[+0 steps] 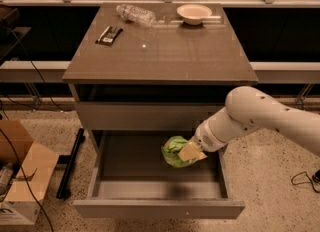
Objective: Place green rice chip bag into middle drawer
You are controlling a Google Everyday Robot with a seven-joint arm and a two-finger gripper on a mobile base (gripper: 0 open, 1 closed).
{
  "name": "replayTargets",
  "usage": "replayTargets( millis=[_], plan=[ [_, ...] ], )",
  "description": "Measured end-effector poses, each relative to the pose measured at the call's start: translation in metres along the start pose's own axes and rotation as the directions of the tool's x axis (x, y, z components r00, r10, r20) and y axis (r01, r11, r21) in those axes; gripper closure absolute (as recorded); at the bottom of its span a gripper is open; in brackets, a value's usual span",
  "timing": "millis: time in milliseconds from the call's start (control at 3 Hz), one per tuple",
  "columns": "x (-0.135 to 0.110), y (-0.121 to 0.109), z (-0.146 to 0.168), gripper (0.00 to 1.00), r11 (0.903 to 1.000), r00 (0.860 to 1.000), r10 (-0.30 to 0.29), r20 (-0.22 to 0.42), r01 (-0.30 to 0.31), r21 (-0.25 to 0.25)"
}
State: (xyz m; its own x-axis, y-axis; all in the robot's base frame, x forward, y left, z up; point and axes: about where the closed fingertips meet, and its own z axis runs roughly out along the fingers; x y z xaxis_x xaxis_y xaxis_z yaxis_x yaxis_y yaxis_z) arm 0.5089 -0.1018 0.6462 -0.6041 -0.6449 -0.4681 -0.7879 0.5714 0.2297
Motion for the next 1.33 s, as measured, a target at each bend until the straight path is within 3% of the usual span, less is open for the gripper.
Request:
replayTargets(
  millis=[333, 667, 1000, 1333],
  plan=[
    [-0.001, 0.0, 0.007, 1.0, 0.9996, 1.0, 0.028, -0.003, -0.028, -0.007],
    [0.003, -0.003, 0.023, 1.0, 0.9998, 0.999, 0.019, -0.03, -0.019, -0.003],
    [0.019, -0.004, 0.058, 1.0, 0.998, 0.998, 0.047, -0.03, -0.048, -0.042],
    [0.039, -0.007, 0.097, 0.84, 0.9906, 0.994, 0.106, -0.02, -0.107, -0.085]
  ],
)
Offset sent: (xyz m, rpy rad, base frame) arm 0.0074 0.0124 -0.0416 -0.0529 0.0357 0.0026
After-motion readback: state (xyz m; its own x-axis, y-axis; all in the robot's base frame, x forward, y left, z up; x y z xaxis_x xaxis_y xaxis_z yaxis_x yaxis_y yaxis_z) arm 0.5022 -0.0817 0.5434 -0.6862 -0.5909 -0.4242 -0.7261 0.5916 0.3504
